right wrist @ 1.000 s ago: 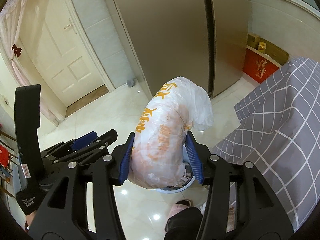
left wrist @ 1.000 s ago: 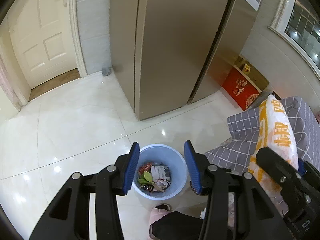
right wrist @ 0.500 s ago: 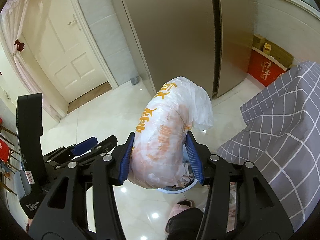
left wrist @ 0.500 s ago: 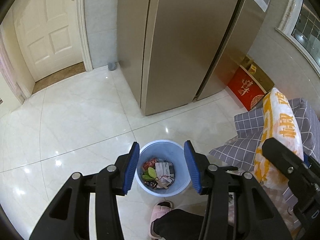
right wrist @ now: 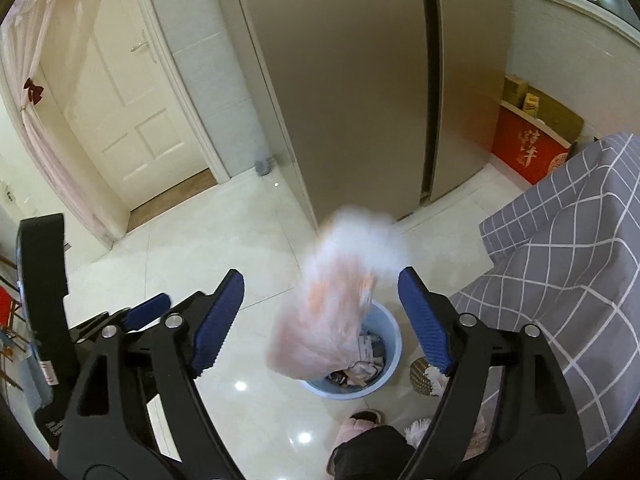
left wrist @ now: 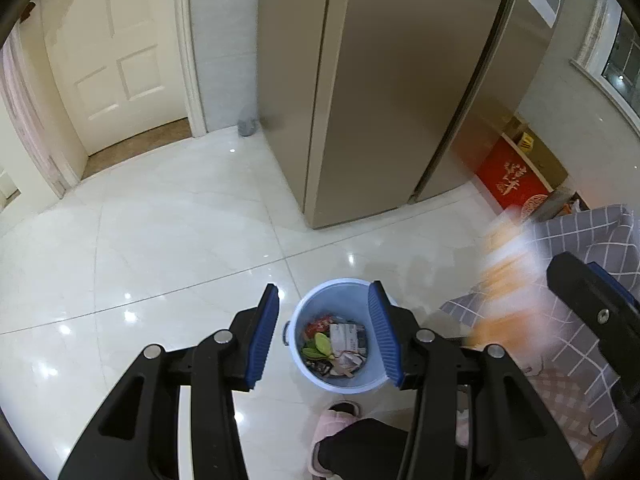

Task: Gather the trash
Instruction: 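Open left tool to drop the vegetables while right tool releases the white bag, then raise both open tools away from the blue bucket toward the table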

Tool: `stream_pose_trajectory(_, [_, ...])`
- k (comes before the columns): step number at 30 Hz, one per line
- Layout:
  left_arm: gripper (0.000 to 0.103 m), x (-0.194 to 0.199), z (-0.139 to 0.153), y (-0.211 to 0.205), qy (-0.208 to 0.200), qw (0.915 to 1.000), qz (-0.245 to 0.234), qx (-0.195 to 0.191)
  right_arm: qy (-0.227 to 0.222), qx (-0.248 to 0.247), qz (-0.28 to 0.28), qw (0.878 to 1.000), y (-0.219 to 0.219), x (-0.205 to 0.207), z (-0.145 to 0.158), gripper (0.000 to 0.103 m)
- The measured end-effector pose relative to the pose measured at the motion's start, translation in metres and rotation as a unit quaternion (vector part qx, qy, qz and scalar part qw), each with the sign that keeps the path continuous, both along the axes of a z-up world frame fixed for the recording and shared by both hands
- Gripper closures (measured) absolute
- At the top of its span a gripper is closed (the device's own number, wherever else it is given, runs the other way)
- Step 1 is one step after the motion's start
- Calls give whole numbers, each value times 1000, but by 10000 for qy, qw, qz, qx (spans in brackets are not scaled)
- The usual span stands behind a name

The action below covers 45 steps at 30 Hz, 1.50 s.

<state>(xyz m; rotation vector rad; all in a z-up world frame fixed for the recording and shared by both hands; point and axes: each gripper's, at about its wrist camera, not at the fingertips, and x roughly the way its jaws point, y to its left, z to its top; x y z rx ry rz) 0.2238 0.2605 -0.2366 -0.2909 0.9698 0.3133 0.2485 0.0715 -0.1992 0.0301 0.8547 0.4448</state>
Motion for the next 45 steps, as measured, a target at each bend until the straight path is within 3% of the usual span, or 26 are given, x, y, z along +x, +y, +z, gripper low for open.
stream_pose_trajectory(12, [56, -10, 29, -15, -233, 9996, -146, 98, -37, 23, -182, 9998, -24, -20, 20, 24])
stream_pose_trajectory(16, [51, -22, 50, -35, -419, 9987, -294, 80, -28, -7, -232, 9997, -37, -33, 36, 24])
stream_pose_trajectory(23, [43, -53, 94, -93, -911, 9931, -645, 347, -509, -392, -551, 9964, -84, -76, 83, 20])
stream_pose_trajectory(35, [32, -127, 170, -176, -1872, 9725, -1240, 624, -1220, -283, -1384, 9824, -177, -167, 150, 18])
stream_pose_trajectory(45, [19, -184, 221, -225, -2482, 9515, -1671, 712, -1826, -150, -1701, 9682, -219, -231, 192, 16])
